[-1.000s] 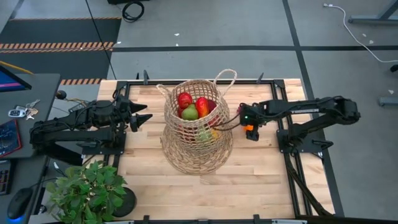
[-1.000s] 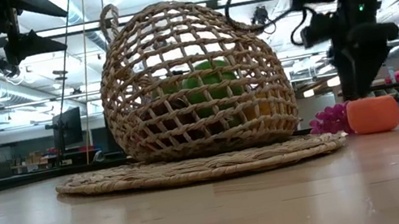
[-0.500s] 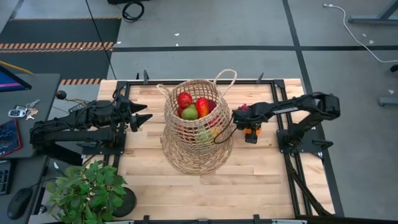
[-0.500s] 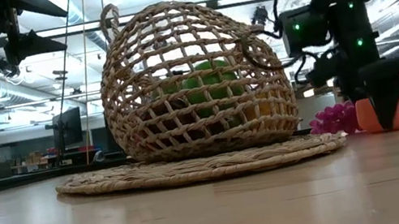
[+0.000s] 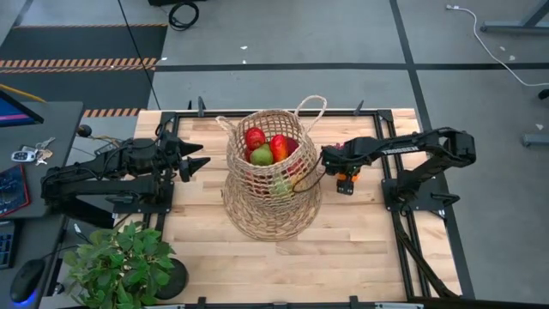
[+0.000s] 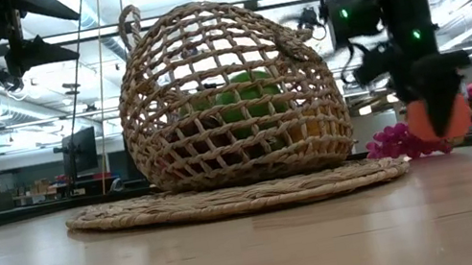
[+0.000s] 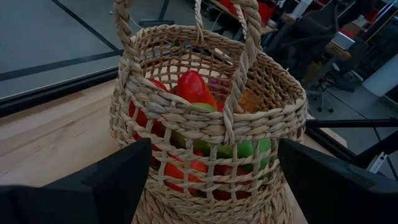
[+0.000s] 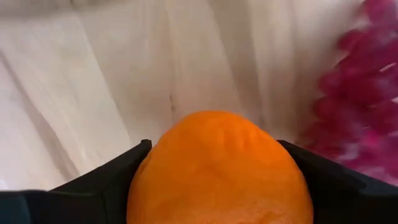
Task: Build produce basket
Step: Put the orange into the brown basket
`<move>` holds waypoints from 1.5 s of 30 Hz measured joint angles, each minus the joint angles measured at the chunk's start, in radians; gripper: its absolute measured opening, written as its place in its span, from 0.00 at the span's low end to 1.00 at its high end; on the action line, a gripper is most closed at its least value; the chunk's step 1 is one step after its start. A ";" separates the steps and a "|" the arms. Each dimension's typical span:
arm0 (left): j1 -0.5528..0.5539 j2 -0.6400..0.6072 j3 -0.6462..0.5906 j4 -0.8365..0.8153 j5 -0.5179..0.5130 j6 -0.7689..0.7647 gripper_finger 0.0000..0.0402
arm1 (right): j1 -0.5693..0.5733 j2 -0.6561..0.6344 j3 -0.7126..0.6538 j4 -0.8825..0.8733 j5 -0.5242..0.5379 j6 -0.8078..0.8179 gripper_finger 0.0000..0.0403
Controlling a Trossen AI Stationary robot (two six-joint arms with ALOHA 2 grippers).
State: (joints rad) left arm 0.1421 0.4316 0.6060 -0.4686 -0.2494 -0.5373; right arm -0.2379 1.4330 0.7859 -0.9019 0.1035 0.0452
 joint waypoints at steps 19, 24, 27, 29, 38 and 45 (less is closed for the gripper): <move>0.000 0.000 0.000 0.000 0.000 0.000 0.89 | -0.063 -0.197 0.499 -0.011 -0.301 0.113 0.82; 0.000 0.000 0.000 0.000 0.000 0.000 0.89 | -0.106 -0.218 0.624 0.112 -0.405 0.201 0.83; 0.000 0.000 0.000 0.000 0.000 0.000 0.89 | -0.133 -0.234 0.656 0.287 -0.484 0.290 0.83; 0.000 0.000 0.000 0.000 0.000 0.000 0.89 | -0.152 -0.243 0.660 0.423 -0.534 0.362 0.83; 0.000 0.000 0.000 0.000 0.000 0.000 0.89 | -0.213 -0.245 0.661 0.915 -0.761 0.639 0.84; 0.000 0.000 0.000 0.000 0.000 0.000 0.89 | -0.221 -0.235 0.661 0.951 -0.776 0.670 0.84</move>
State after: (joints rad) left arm 0.1419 0.4316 0.6060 -0.4686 -0.2495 -0.5373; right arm -0.4587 1.1977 1.4468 0.0495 -0.6727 0.7155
